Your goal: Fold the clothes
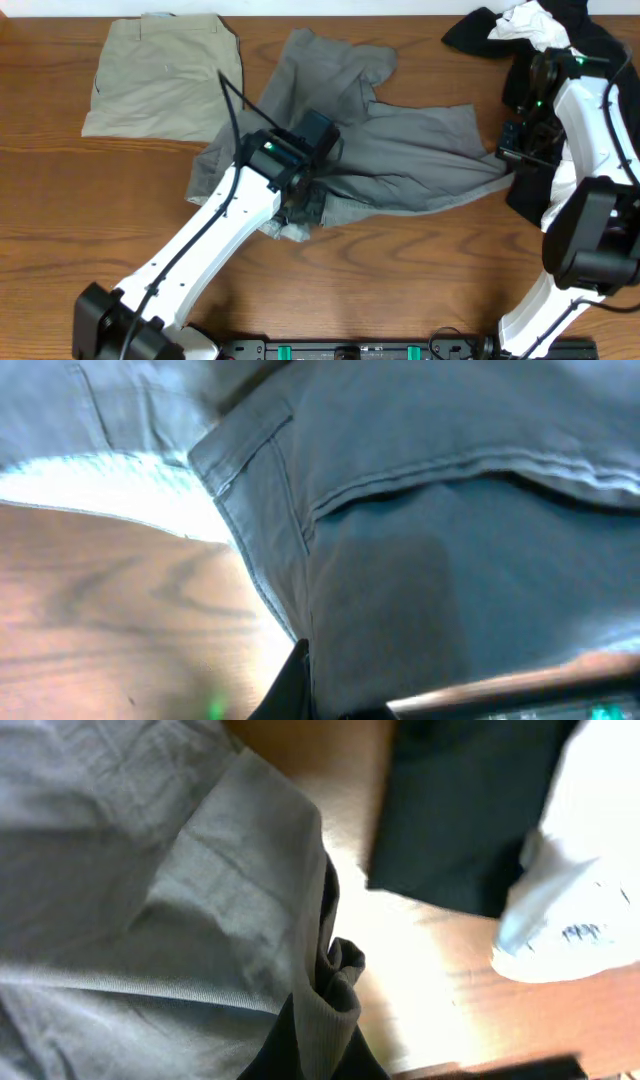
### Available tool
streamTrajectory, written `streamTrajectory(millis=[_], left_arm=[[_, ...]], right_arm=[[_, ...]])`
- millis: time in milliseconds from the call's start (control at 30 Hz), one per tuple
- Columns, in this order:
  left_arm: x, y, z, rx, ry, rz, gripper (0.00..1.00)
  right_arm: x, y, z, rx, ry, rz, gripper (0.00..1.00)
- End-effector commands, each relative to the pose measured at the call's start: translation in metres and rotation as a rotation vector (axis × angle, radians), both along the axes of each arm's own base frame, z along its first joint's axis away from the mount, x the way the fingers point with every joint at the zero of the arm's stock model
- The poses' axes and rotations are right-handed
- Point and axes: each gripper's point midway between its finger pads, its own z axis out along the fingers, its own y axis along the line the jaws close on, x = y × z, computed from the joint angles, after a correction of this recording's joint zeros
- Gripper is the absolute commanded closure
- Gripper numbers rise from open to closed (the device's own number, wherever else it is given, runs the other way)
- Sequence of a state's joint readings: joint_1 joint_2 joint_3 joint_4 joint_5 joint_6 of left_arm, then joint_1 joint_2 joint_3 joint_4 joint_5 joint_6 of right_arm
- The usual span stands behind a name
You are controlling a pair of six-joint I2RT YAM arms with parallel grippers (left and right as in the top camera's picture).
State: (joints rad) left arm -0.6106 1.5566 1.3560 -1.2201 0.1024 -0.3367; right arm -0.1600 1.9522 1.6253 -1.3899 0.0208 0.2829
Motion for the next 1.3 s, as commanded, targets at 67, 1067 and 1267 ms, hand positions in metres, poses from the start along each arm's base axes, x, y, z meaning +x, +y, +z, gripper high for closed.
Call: streamTrajectory(millis=[67, 1067, 1267], left_arm=[[-0.041, -0.006, 0.007, -0.036, 0.160, 0.010, 0.94], [-0.063, -0.007, 0.022, 0.036, 0.095, 0.050, 0.40], [-0.003, -0.002, 0.054, -0.113, -0.174, 0.203, 0.36]], right_arm=[[-0.018, -0.023, 0.047, -0.086, -0.132, -0.090, 0.99], [0.025, 0.038, 0.092, 0.069, -0.602, 0.222, 0.30], [0.103, 0.084, 0.123, 0.072, -0.922, 0.463, 0.28]])
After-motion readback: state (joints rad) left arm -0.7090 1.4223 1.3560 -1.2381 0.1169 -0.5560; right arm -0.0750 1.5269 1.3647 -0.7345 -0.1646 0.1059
